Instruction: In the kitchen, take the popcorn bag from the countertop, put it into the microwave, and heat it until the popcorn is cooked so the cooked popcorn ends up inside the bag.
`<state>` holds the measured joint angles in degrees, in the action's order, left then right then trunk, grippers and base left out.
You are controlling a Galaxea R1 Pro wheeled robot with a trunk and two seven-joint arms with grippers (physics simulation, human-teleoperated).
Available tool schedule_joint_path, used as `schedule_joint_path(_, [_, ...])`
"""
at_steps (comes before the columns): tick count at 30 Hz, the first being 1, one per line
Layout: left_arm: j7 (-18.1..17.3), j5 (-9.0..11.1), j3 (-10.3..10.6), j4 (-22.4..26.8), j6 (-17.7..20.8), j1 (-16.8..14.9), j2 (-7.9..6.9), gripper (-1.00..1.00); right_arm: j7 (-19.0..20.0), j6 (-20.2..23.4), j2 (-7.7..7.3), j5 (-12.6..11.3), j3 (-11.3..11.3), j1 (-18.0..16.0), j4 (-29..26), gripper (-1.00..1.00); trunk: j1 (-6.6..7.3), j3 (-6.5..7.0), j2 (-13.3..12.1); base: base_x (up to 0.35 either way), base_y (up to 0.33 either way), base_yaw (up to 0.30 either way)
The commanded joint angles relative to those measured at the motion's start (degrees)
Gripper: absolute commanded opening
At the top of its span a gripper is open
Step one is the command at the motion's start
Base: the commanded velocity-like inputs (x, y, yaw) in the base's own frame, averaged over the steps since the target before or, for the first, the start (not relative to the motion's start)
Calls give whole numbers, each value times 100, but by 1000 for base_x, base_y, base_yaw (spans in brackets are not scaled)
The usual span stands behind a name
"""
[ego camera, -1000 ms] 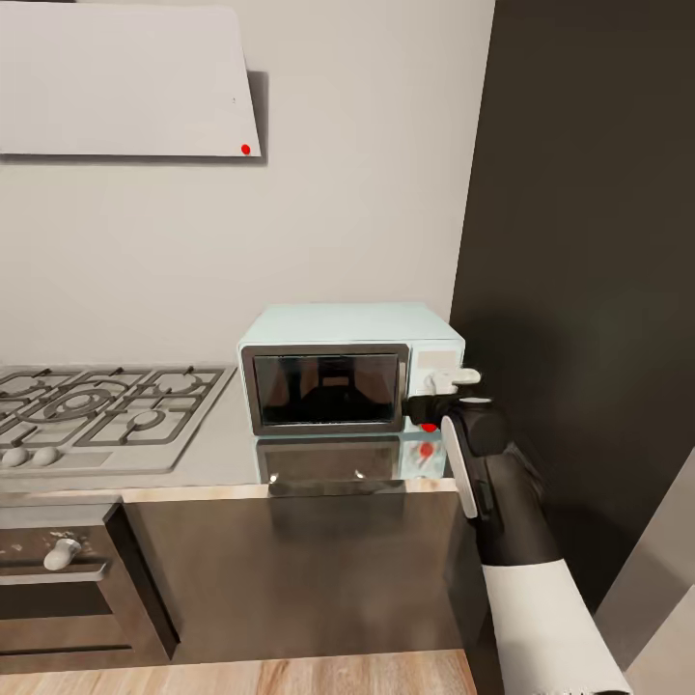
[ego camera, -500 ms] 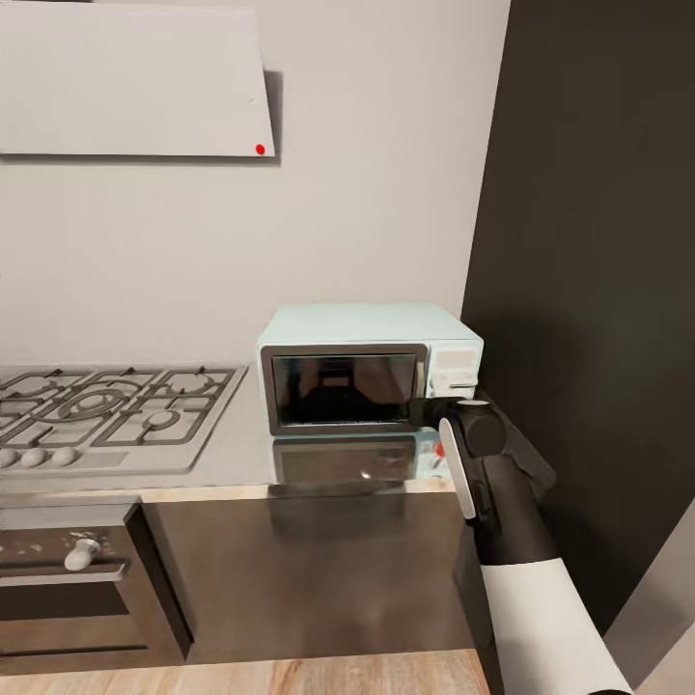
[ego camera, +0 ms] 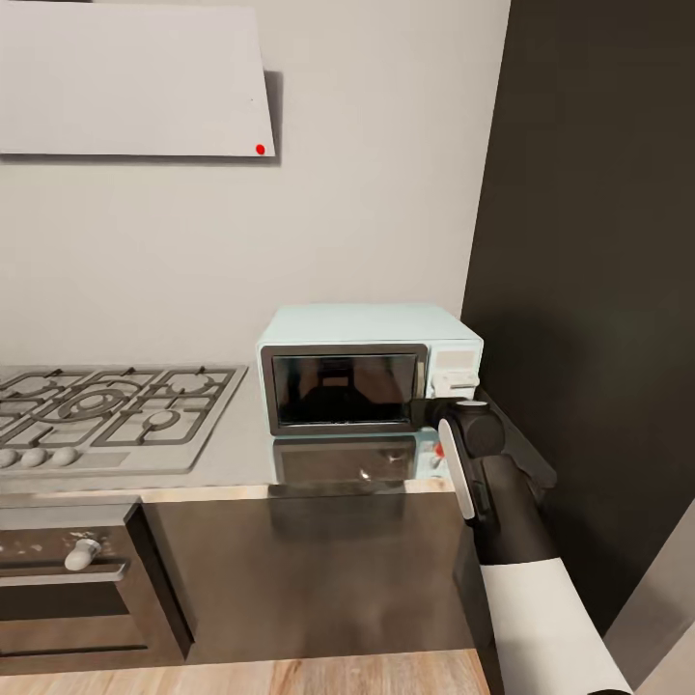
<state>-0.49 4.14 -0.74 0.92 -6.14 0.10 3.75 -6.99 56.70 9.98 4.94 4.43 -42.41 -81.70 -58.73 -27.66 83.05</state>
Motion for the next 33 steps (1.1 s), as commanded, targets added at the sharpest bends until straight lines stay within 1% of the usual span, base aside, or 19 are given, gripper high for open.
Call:
schedule_joint_path(1, [5, 43, -2, 5, -10, 0, 2, 100, 22, -2, -1, 48, 5, -4, -4, 100, 0, -5, 3, 0, 0, 0])
schedule_joint_path(11, [23, 40, 4, 5, -10, 0, 1, 100, 15, -323, 1, 42, 14, 13, -4, 100, 0, -5, 3, 11, 0, 0])
schedule_joint_path(12, [19, 40, 4, 5, -10, 1, -2, 100, 14, -607, 1, 42, 14, 13, -4, 100, 0, -5, 3, 163, 0, 0])
schedule_joint_path(20, [14, 43, 3, 5, -10, 0, -6, 100, 22, -600, 1, 44, 14, 15, -4, 100, 0, -5, 3, 221, 0, 0])
schedule_joint_path(33, [14, 42, 2, 5, -10, -1, -6, 100, 23, -599, 1, 20, 14, 13, -4, 100, 0, -5, 3, 15, 0, 0])
